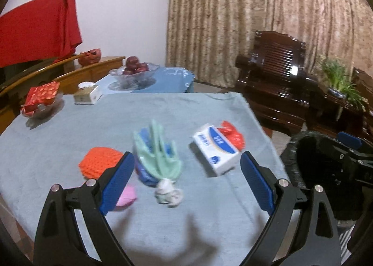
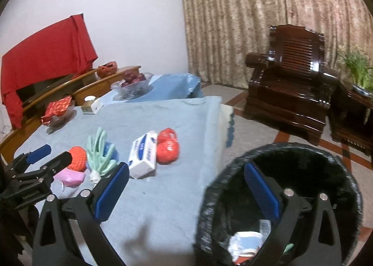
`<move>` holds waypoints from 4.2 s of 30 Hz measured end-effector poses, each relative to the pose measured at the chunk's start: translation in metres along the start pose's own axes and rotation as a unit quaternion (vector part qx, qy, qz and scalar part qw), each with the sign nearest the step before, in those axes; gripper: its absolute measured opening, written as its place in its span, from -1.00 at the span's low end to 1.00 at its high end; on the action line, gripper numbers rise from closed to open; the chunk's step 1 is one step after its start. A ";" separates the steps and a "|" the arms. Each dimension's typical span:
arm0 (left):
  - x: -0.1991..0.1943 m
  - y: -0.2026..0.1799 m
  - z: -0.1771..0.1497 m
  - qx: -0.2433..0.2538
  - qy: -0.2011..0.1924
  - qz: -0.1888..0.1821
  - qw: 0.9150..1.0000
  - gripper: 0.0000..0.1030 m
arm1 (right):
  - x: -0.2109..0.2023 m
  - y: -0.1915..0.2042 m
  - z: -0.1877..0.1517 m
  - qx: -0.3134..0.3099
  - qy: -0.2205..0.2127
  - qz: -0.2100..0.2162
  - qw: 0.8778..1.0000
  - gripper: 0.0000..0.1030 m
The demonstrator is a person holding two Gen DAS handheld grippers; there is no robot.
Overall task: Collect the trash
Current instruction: 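Withdraw both tools from the bin toward the table, then grasp the alcohol pad box with the right tool while the left tool grasps the green glove, then carry the box and glove over the trash bin and open both tools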
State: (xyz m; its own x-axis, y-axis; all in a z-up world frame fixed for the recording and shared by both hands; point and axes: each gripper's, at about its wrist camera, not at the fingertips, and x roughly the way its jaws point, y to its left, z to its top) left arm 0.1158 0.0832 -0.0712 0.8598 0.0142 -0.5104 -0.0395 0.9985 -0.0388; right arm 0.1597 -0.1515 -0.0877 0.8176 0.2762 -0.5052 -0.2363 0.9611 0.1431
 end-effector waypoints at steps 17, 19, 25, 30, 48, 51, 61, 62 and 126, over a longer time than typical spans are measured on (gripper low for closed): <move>0.044 0.062 -0.023 -0.027 0.043 0.037 0.998 0.74 | 0.098 0.064 -0.014 -0.042 0.058 0.025 0.997 0.88; 0.048 0.065 -0.026 -0.031 0.046 0.039 0.998 0.74 | 0.107 0.068 -0.014 -0.046 0.065 0.026 0.996 0.88; 0.056 0.073 -0.027 -0.032 0.050 0.040 0.997 0.74 | 0.135 0.080 -0.017 -0.060 0.091 0.024 0.994 0.86; 0.060 0.076 -0.025 -0.036 0.049 0.037 0.997 0.74 | 0.150 0.084 -0.019 -0.069 0.110 0.021 0.991 0.69; 0.064 0.064 -0.026 -0.036 0.052 0.030 0.998 0.73 | 0.167 0.082 -0.027 -0.052 0.157 0.039 0.986 0.11; 0.065 0.059 -0.029 -0.034 0.057 0.027 0.997 0.63 | 0.154 0.073 -0.028 -0.031 0.154 0.050 0.986 0.11; 0.087 0.033 -0.037 -0.019 0.087 0.019 0.996 0.29 | 0.131 0.053 -0.043 -0.015 0.164 0.049 0.985 0.11; 0.090 0.033 -0.037 -0.019 0.091 0.019 0.995 0.23 | 0.130 0.051 -0.043 -0.014 0.164 0.049 0.985 0.11; 0.000 -0.008 0.000 -0.018 0.034 -0.043 0.998 -0.74 | 0.022 0.031 0.008 -0.019 0.055 0.076 0.995 0.11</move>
State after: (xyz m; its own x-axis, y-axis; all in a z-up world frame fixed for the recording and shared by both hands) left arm 0.1160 0.0755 -0.0706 0.8244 -0.0768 -0.5608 0.0140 0.9932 -0.1154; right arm 0.1748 -0.1159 -0.0873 0.7098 0.4138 -0.5701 -0.3733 0.9072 0.1937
